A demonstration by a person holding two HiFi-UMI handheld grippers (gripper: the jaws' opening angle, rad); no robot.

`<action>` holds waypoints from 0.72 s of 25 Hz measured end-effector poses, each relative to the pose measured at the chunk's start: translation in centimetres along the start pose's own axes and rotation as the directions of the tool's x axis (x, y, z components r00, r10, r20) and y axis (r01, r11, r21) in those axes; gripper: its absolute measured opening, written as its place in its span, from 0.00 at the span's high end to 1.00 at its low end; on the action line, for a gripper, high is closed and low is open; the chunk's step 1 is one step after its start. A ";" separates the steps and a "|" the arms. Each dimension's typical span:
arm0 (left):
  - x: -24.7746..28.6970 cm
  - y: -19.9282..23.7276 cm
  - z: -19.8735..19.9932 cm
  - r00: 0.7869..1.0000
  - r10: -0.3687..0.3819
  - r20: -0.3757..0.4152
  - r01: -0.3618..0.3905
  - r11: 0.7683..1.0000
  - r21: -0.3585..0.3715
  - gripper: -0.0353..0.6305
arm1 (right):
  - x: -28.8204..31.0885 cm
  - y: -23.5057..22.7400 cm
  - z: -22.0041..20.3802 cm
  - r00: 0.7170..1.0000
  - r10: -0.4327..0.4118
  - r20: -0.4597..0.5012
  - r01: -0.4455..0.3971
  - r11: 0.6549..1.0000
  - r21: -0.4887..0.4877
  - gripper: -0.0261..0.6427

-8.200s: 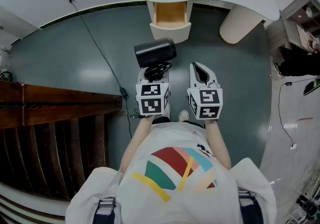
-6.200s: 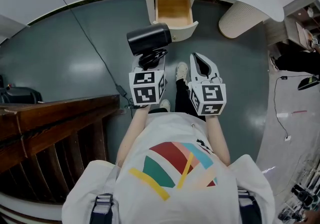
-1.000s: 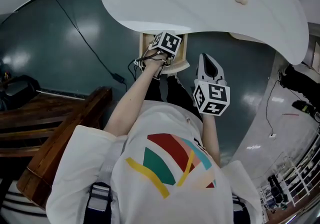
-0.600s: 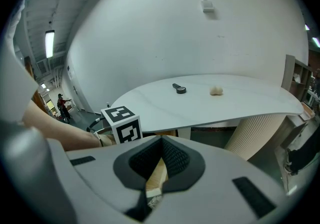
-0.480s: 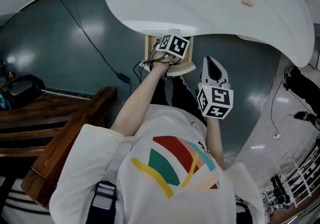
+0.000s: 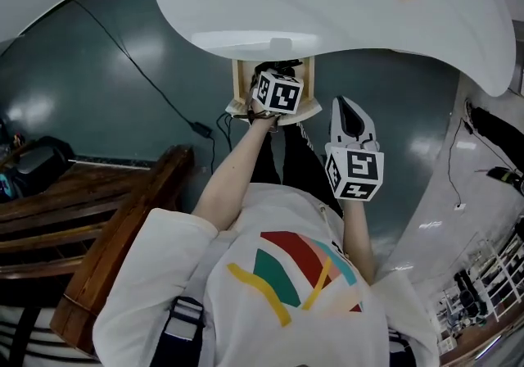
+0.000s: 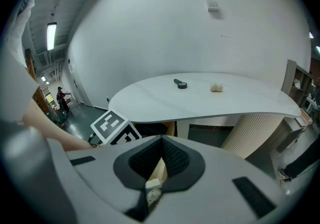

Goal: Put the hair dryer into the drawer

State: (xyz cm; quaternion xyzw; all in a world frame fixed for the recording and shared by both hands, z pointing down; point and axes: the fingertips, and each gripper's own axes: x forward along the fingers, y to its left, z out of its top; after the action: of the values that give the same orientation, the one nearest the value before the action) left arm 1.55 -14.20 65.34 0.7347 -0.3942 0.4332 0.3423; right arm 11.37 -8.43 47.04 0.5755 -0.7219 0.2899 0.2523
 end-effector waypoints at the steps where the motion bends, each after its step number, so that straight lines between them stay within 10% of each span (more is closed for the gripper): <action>1: 0.1 0.1 0.0 1.000 0.001 0.014 -0.001 1.000 -0.011 0.69 | -0.1 0.0 -0.2 1.000 -0.001 -0.006 0.001 1.000 0.000 0.95; 18: 3.5 3.6 1.1 0.986 0.020 0.167 0.010 0.984 -0.177 0.69 | -0.2 4.1 -4.5 0.996 0.026 -0.082 -0.027 1.000 -0.009 0.95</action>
State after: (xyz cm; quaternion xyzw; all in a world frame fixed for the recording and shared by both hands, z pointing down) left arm -0.08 -17.79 68.64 0.7343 -0.4603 0.3340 0.3708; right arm 7.56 -4.42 49.57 0.5521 -0.7200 0.3131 0.2806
